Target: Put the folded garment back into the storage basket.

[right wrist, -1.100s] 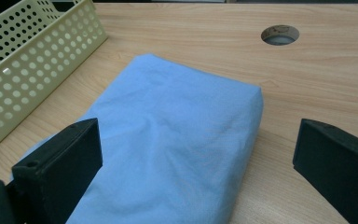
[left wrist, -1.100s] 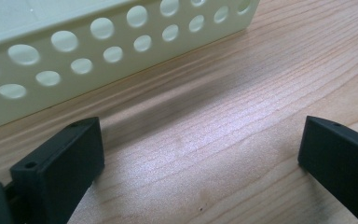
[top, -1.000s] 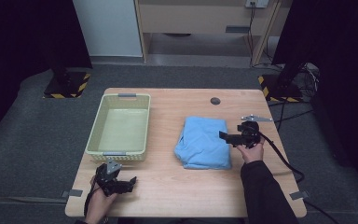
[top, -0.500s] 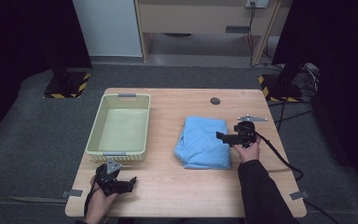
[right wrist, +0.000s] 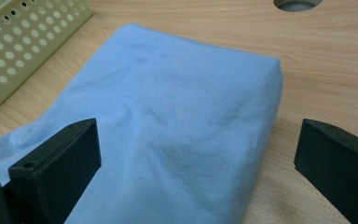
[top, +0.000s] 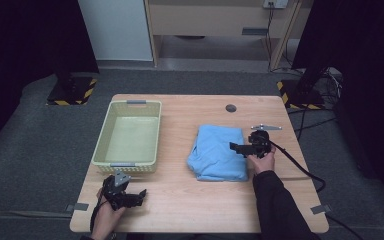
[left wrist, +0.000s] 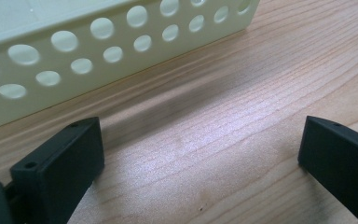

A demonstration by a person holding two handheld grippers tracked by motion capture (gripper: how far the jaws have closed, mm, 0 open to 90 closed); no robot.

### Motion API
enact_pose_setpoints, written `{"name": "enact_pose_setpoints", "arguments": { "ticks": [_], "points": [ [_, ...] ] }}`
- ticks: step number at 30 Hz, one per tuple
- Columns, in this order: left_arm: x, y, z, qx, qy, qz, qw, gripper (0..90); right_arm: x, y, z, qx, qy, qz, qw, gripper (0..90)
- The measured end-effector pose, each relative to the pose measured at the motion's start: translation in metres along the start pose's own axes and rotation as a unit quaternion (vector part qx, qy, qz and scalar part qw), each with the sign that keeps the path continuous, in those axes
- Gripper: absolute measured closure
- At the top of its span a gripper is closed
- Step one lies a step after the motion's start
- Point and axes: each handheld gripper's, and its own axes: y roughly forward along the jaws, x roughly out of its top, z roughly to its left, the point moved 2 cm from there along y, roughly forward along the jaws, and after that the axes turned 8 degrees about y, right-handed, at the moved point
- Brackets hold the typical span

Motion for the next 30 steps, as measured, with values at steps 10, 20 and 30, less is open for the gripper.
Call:
{"name": "enact_pose_setpoints", "arguments": {
  "ticks": [10,20,30],
  "points": [
    [0.0,0.0,0.0,0.0,0.0,0.0,1.0,0.0,-0.008,0.015,-0.006,-0.005,0.011,0.024,0.9997,1.3],
    [0.0,0.0,0.0,0.0,0.0,0.0,1.0,0.0,-0.017,0.027,-0.007,-0.012,0.008,0.046,0.9988,1.0],
    [0.0,0.0,0.0,0.0,0.0,0.0,1.0,0.0,-0.023,0.032,-0.003,0.007,0.019,0.039,0.999,5.0]
  ]
}}
